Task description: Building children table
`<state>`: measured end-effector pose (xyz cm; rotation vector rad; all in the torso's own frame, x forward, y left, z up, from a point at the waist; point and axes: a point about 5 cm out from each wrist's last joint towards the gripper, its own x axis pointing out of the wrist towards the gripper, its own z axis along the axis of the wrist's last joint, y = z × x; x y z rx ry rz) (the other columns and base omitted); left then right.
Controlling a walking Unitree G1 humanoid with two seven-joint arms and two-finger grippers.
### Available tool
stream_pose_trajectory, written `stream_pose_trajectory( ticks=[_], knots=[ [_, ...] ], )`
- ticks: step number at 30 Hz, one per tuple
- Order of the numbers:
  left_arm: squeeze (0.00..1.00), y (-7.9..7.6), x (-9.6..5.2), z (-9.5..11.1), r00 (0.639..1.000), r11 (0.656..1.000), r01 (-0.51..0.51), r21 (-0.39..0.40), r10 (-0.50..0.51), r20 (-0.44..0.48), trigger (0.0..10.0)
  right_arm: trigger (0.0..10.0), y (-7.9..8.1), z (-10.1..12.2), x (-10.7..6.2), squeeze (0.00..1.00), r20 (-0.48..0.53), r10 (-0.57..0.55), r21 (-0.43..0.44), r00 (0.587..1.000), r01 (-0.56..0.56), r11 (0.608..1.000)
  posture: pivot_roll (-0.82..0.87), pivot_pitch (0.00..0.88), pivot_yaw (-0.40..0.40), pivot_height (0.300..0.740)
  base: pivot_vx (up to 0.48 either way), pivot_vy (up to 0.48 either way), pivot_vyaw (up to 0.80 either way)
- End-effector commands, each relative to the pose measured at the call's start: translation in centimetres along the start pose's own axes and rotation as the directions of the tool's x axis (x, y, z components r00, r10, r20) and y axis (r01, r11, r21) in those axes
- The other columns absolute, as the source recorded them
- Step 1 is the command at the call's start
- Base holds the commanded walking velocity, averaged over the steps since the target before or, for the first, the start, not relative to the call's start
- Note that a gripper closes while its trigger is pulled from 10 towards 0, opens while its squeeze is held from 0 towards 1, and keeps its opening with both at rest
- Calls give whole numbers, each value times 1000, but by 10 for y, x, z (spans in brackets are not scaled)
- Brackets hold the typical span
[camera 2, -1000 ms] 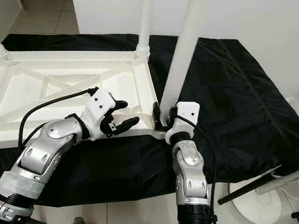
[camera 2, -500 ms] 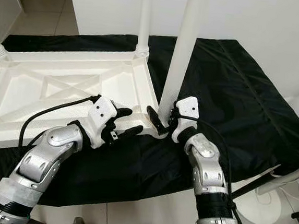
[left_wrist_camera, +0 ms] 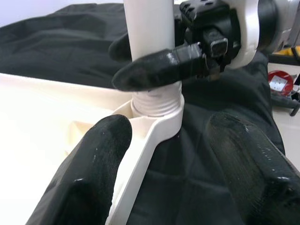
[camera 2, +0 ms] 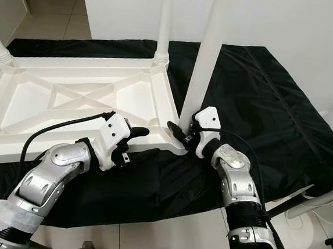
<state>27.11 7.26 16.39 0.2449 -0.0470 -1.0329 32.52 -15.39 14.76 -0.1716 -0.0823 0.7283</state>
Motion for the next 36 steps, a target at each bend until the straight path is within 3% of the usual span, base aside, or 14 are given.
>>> stream_pose_trajectory(
  ticks=[1, 3, 4, 8, 14, 17, 22, 24, 25, 26, 27, 29, 33, 36],
  knots=[
    [0, 0, 2, 4, 1000, 999, -21, 25, 20, 11, 10000, 0, 2, -8, -3, 0, -26, 25, 1, 999, -25, 1000, -55, 17, 0, 740, 0, 0, 0],
    [0, -1, 2, 5, 1000, 1000, -18, 19, 18, 16, 10000, 0, 1, -10, -4, 0, -29, -2, 17, 1000, 2, 1000, -60, 25, 5, 740, 0, 0, 0],
    [0, -1, 2, 5, 1000, 1000, -17, 20, 17, 16, 10000, 9961, 2, -11, -5, 0, -28, -10, 24, 1000, 11, 1000, -60, 25, 5, 740, 0, 0, 0],
    [0, -2, 3, 5, 1000, 1000, -16, 23, 16, 15, 10000, 9961, 2, -11, -4, 0, -23, -11, 29, 1000, 12, 1000, -60, 25, 5, 740, 0, 0, 0],
    [0, 0, 3, 6, 1000, 1000, -24, 15, 23, 19, 10000, 10000, 5, -11, -1, 0, -32, -180, 25, 983, 180, 983, -59, 36, 5, 740, 0, 0, 0],
    [0, 0, 2, 5, 999, 999, -29, 16, 28, 18, 10000, 10000, 3, -10, 0, 0, -52, -334, 64, 941, 337, 939, -58, 39, 5, 740, 0, 0, 0],
    [0, 0, 1, 5, 999, 999, -29, 16, 29, 15, 10000, 10000, 7, -8, -1, 0, -74, -446, 101, 892, 452, 886, -64, 43, 9, 740, 0, 0, 0],
    [0, 0, 3, 4, 1000, 1000, -25, 12, 25, 14, 10000, 10000, 16, -8, 0, 0, -91, -532, 132, 842, 539, 832, -64, 43, 9, 740, 0, 0, 0],
    [0, 0, 3, 4, 1000, 1000, -25, 12, 25, 14, 10000, 10000, 16, -8, 0, 0, -91, -532, 132, 842, 539, 832, -64, 43, 9, 740, 0, 0, 0],
    [0, -1, 4, 4, 1000, 1000, -21, 10, 21, 14, 10000, 10000, 26, -7, 1, 0, -107, -604, 141, 790, 613, 777, -71, 48, 11, 740, 0, 0, 0],
    [0, -1, 4, 4, 1000, 1000, -21, 10, 21, 14, 10000, 10000, 26, -7, 1, 0, -107, -604, 141, 790, 613, 777, -71, 48, 11, 740, 0, 0, 0],
    [0, -1, 4, 4, 1000, 1000, -18, 9, 18, 15, 10000, 10000, 35, -7, 2, 0, -121, -655, 155, 746, 666, 729, -71, 48, 11, 740, 0, 0, 0],
    [0, -1, 5, 5, 1000, 1000, -17, 7, 17, 17, 10000, 10000, 46, -4, 6, 0, -130, -672, 183, 729, 684, 706, -71, 48, 11, 740, 0, 0, 0],
    [0, -1, 5, 5, 1000, 1000, -14, 7, 14, 19, 10000, 10000, 51, 2, 10, 0, -107, -647, 191, 755, 654, 732, -71, 48, 11, 740, 0, 0, 0]
  ],
)
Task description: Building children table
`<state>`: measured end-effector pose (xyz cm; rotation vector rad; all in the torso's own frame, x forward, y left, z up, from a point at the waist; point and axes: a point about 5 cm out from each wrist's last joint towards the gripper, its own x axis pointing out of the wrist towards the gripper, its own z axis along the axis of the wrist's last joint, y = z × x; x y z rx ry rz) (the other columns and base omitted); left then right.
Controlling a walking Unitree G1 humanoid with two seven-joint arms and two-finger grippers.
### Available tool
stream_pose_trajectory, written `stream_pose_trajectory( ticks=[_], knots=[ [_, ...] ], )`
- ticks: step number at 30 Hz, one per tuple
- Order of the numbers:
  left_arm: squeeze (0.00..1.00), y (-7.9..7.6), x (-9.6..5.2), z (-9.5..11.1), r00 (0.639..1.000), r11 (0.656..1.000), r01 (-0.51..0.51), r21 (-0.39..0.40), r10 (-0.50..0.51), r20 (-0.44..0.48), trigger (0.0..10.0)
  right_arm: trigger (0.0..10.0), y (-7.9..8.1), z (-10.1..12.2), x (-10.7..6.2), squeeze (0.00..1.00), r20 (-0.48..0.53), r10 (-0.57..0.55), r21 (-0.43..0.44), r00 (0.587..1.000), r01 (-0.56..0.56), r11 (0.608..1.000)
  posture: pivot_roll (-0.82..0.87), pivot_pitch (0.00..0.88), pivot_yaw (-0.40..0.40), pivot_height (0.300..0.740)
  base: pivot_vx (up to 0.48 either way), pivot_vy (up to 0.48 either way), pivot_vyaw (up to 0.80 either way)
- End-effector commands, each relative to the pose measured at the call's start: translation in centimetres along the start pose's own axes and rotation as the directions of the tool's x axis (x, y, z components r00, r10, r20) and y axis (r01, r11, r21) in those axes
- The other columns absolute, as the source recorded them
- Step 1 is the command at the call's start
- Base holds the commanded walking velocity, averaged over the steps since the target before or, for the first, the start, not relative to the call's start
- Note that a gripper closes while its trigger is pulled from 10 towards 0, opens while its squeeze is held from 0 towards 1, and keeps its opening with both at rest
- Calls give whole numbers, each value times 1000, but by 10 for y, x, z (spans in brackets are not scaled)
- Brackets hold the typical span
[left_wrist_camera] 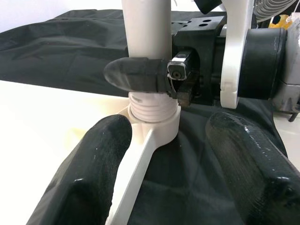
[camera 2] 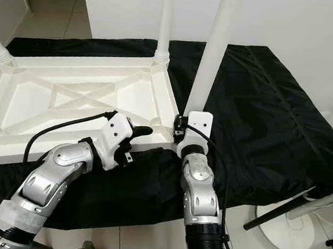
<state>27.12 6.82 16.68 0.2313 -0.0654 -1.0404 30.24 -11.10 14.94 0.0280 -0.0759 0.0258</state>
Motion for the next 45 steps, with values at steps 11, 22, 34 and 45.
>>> stream_pose_trajectory(
  ticks=[11, 22, 34, 45],
  knots=[
    [0, 0, 1, 2, 1000, 1000, -20, 7, 20, -3, 10000, 10000, -10, 0, -4, 1000, -41, 4, 37, 999, -3, 999, -76, 54, 10, 740, 0, 0, 0],
    [0, 0, 1, 2, 1000, 1000, -18, 9, 18, -5, 10000, 10000, -21, -3, -3, 0, -97, 248, -51, 964, -254, 966, -72, 48, 9, 740, 0, 0, 0],
    [0, -3, 3, 5, 1000, 1000, 21, 9, -21, 12, 10000, 10000, -33, 10, 14, 0, -71, 551, -268, 831, -548, 792, -74, 28, 16, 740, 0, 0, 0],
    [0, -2, 4, 5, 1000, 1000, 13, 20, -13, 10, 10000, 0, -43, -7, 17, 0, -160, 600, -223, 784, -621, 752, -69, 19, 9, 740, 0, 0, 0]
  ],
)
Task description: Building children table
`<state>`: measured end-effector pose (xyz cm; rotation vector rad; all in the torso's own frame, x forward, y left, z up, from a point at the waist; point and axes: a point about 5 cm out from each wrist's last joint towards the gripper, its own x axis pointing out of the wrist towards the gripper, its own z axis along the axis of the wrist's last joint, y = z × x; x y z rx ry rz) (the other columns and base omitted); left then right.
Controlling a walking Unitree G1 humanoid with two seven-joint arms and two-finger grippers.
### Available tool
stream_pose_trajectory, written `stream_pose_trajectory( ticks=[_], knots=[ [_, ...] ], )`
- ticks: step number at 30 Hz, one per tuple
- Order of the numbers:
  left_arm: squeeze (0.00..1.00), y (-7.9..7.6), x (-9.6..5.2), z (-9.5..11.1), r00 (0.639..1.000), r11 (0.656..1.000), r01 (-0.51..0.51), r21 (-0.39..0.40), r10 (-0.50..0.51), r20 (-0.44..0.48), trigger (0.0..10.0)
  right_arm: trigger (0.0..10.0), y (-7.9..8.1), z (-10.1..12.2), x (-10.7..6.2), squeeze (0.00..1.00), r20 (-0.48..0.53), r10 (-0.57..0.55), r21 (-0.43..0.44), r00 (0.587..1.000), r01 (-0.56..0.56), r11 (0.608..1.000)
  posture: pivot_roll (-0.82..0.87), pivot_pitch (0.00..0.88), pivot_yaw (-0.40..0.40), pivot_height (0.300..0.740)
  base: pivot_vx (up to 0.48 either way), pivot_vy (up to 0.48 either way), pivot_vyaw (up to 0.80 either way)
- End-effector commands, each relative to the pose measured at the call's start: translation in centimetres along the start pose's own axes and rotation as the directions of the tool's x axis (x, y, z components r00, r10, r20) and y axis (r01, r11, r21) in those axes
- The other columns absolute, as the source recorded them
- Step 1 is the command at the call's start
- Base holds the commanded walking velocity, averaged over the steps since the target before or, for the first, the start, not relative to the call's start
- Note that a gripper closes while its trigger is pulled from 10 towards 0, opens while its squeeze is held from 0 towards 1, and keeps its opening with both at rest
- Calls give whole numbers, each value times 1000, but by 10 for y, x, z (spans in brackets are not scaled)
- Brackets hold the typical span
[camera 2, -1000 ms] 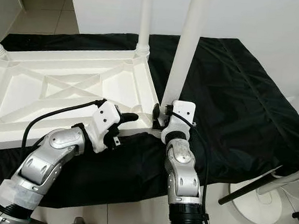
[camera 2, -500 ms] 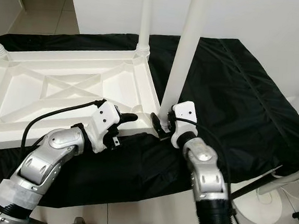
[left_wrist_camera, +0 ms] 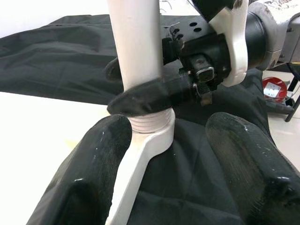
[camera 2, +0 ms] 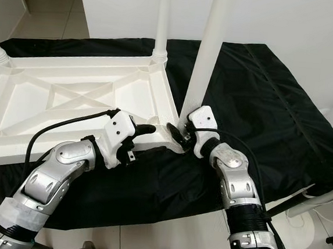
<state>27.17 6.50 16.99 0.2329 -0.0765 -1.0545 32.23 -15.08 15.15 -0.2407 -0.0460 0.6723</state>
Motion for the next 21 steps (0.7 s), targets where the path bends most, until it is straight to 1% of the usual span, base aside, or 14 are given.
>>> stream_pose_trajectory(
  ticks=[1, 5, 6, 8, 9, 10, 13, 14, 15, 18, 19, 21],
  knots=[
    [0, -1, 1, 2, 1000, 1000, -1, 12, 1, 1, 10000, 0, 1, -11, -3, 0, -46, 18, -9, 999, -18, 1000, -71, 20, 9, 740, 0, 0, 0],
    [0, -2, 1, 2, 1000, 1000, -2, 12, 2, 1, 10000, 0, 2, -12, -4, 0, -48, 20, -8, 999, -20, 1000, -72, 21, 9, 740, 0, 0, 0],
    [0, -2, 1, 2, 1000, 1000, -2, 11, 2, 3, 10000, 4196, 1, -14, -6, 0, -45, 3, -2, 999, -3, 1000, -76, 22, 9, 740, 0, 0, 0],
    [0, -2, 2, 2, 1000, 1000, -2, 11, 2, 4, 10000, 4196, 0, -14, -6, 0, -42, -6, 1, 999, 6, 1000, -76, 22, 9, 740, 0, 0, 0],
    [0, -1, 2, 2, 1000, 1000, -2, 10, 2, 4, 10000, 10000, 0, -13, -6, 0, -36, -14, 19, 999, 15, 1000, -77, 21, 8, 740, 0, 0, 0],
    [0, -1, 2, 2, 1000, 1000, -2, 10, 2, 4, 10000, 10000, 1, -12, -6, 0, -25, -25, 38, 999, 26, 999, -77, 23, 9, 740, 0, 0, 0],
    [0, -1, 2, 2, 1000, 1000, -2, 10, 2, 4, 10000, 10000, 1, -10, -6, 0, -16, -36, 51, 999, 37, 998, -78, 23, 9, 740, 0, 0, 0],
    [0, -1, 2, 2, 1000, 1000, -2, 10, 2, 4, 10000, 10000, 2, -10, -5, 0, -15, -74, 62, 997, 75, 995, -78, 25, 8, 740, 0, 0, 0],
    [0, -1, 2, 2, 1000, 1000, -2, 10, 2, 4, 10000, 10000, 2, -10, -5, 0, -15, -74, 62, 997, 75, 995, -78, 25, 8, 740, 0, 0, 0],
    [0, -2, 1, 1, 1000, 1000, -2, 8, 2, 3, 10000, 10000, 2, -10, -4, 0, -27, -181, 87, 983, 182, 979, -78, 27, 6, 740, 0, 0, 0],
    [0, -2, 1, 1, 1000, 1000, -2, 8, 2, 3, 10000, 10000, 2, -10, -4, 0, -27, -181, 87, 983, 182, 979, -78, 27, 6, 740, 0, 0, 0],
    [0, -1, 1, 1, 1000, 1000, -4, 6, 4, 2, 10000, 10000, 6, -9, -2, 0, -35, -268, 128, 963, 270, 954, -80, 29, 7, 740, 0, 0, 0]
  ],
)
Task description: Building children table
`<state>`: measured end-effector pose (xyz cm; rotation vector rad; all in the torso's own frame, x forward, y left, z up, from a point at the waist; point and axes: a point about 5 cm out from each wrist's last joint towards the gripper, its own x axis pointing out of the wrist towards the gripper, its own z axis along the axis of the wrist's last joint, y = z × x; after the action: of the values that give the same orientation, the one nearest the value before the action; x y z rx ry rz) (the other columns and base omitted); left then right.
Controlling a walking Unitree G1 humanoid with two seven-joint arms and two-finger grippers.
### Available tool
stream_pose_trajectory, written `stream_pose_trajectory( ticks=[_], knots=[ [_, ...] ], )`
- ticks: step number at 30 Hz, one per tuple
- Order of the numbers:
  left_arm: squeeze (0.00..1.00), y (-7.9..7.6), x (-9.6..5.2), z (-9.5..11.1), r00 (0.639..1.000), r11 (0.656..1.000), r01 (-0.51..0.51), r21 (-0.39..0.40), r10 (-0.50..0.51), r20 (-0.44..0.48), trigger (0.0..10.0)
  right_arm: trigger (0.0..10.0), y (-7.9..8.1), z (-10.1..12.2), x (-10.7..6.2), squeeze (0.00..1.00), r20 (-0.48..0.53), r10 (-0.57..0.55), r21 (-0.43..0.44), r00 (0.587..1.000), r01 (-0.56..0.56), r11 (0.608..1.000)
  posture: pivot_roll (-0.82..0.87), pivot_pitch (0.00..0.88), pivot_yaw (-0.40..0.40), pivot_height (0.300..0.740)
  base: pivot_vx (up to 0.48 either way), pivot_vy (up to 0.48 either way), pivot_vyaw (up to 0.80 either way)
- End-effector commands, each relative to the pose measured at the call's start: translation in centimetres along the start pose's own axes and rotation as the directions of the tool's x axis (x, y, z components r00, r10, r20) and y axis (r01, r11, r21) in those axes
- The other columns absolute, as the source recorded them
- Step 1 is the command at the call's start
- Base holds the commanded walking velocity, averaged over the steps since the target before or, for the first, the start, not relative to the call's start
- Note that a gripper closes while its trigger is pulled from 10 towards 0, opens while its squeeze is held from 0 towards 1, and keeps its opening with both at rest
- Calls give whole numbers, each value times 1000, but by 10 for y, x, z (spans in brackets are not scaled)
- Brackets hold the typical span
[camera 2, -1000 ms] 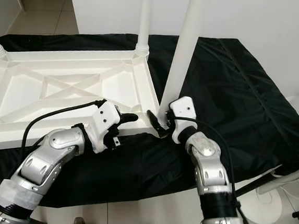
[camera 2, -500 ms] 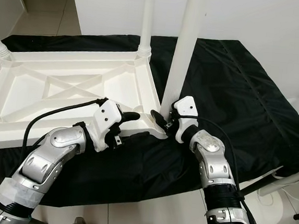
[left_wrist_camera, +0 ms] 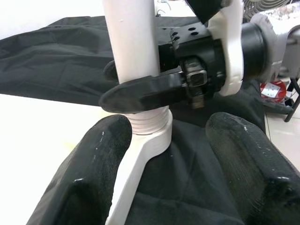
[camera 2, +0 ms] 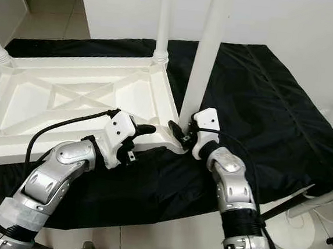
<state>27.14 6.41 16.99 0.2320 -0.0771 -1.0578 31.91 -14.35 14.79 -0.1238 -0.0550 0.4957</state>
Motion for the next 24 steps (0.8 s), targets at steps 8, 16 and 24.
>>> stream_pose_trajectory(
  ticks=[8, 16, 24],
  knots=[
    [0, 2, -1, 1, 1000, 1000, -13, 10, 13, -2, 10000, 10000, 19, -12, -7, 0, -53, -384, 123, 922, 388, 914, -76, 35, 11, 740, 0, 0, 0],
    [0, 2, 0, 2, 1000, 1000, -13, 9, 13, -1, 10000, 10000, 41, -11, 0, 0, -82, -427, 168, 901, 435, 885, -76, 40, 16, 740, 0, 0, 0],
    [0, 4, -1, 2, 1000, 1000, -16, 10, 16, -2, 10000, 10000, 38, -6, -3, 1000, -67, -442, 175, 894, 447, 877, -79, 44, 17, 740, 0, 0, 0]
  ],
)
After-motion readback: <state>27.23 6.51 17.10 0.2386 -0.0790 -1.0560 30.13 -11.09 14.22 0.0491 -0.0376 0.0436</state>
